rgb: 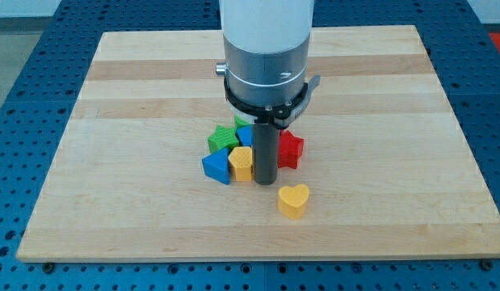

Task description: Push the yellow heart into the red star

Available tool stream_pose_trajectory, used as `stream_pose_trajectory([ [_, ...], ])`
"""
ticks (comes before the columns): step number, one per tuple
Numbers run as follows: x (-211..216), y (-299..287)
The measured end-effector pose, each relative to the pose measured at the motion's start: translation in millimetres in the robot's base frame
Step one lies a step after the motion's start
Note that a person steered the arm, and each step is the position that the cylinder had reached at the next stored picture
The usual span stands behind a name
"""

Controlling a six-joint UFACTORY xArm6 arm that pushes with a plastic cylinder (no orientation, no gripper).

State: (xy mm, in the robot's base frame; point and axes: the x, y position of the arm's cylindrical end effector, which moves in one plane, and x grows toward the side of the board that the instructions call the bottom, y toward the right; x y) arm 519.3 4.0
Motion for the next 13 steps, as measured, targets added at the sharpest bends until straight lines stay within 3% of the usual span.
stream_pose_trajectory([
  [1,0,9],
  [3,42,43],
  [5,33,108],
  [6,73,139],
  [7,100,135],
  [8,99,123],
  [10,98,35],
  [13,60,78],
])
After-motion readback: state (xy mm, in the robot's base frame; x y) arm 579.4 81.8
